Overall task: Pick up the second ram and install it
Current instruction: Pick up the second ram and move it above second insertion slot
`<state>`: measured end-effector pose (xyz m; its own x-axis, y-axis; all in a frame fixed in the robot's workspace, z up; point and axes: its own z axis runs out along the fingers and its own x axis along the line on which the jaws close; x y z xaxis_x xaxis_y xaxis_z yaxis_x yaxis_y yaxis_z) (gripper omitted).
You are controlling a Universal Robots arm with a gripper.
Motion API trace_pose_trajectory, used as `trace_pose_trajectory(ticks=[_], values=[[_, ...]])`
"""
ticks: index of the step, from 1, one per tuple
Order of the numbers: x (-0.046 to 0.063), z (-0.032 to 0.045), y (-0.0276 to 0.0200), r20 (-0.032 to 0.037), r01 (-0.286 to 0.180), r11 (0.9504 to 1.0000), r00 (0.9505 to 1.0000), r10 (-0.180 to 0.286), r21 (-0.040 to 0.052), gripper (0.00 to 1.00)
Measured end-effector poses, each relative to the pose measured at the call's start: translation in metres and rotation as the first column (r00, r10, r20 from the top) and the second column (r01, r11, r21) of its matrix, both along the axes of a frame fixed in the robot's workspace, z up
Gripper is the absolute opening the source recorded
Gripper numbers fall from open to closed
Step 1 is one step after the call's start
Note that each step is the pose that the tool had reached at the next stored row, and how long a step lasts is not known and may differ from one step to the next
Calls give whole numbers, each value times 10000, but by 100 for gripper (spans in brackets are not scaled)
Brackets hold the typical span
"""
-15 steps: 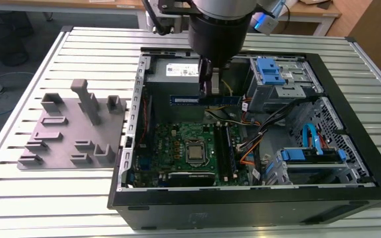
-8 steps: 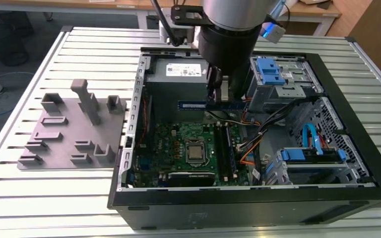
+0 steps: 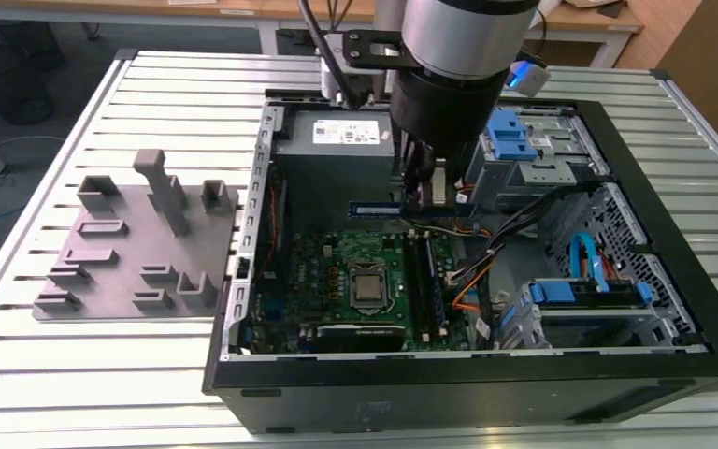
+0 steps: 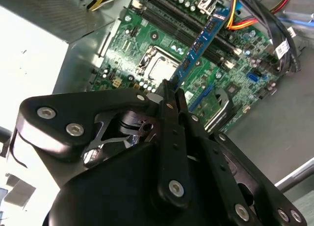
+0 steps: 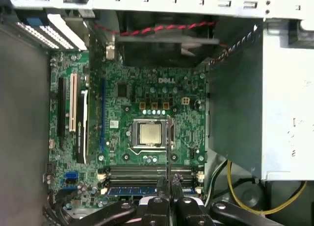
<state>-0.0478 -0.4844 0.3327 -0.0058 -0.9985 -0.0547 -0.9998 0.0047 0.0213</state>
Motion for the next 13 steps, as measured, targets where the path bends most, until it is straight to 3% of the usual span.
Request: trace_pose_trajectory(ticks=[13], values=[[55,-232,-136,-1,1,10000,10000,-1,0,14]])
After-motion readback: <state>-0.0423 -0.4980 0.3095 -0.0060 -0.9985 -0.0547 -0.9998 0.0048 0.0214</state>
